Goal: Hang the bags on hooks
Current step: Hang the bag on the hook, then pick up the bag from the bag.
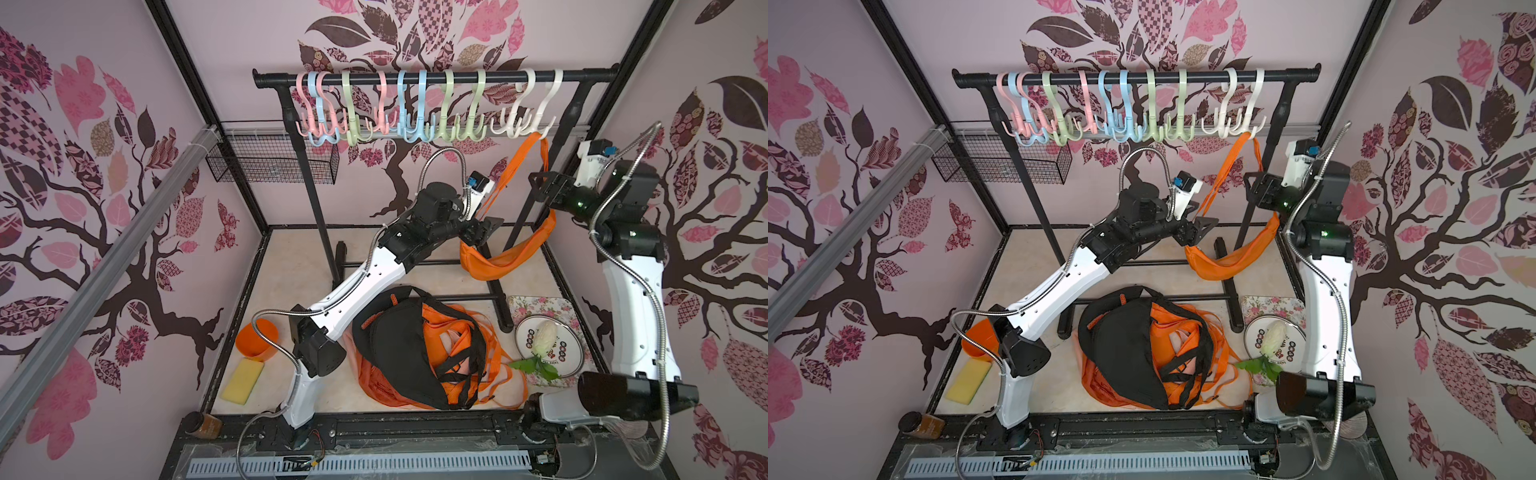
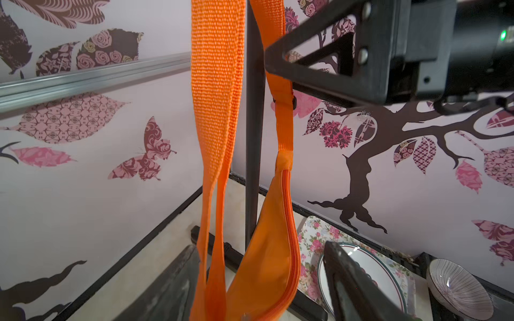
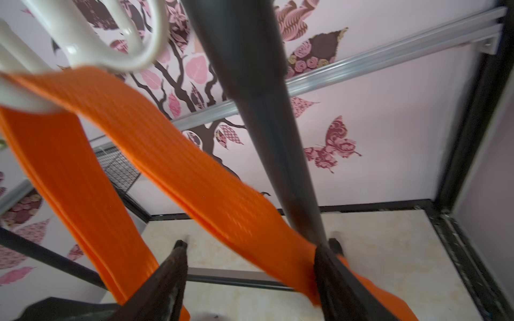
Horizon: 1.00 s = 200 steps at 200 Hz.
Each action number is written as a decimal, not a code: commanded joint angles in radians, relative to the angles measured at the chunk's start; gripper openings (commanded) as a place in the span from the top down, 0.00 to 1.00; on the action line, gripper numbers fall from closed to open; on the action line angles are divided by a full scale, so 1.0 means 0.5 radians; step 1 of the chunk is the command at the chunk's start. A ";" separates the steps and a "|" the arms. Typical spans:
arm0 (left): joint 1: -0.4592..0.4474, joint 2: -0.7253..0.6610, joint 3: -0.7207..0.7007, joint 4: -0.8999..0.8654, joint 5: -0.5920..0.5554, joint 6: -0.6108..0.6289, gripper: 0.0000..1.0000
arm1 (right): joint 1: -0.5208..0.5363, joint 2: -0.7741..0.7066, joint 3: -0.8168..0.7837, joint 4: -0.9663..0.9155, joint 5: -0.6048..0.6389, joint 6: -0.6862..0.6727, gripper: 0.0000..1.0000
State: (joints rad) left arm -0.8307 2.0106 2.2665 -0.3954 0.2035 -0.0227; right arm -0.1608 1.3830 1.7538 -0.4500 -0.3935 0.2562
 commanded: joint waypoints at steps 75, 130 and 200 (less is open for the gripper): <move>0.020 -0.727 -1.331 0.277 -0.222 -0.211 0.24 | 0.562 -0.819 -1.502 0.504 0.762 0.222 0.29; 0.152 -1.399 -2.199 0.008 -0.455 -0.508 0.24 | 0.751 -1.043 -2.136 0.359 0.635 0.283 0.32; 0.196 -1.805 -2.479 -0.732 -0.783 -1.005 0.24 | 0.812 -1.027 -2.387 0.175 0.337 0.292 0.38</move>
State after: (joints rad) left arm -0.7391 1.1282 1.0908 -0.6125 -0.1287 -0.4160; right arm 0.2344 0.8593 0.5610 -0.3180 -0.1776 0.4049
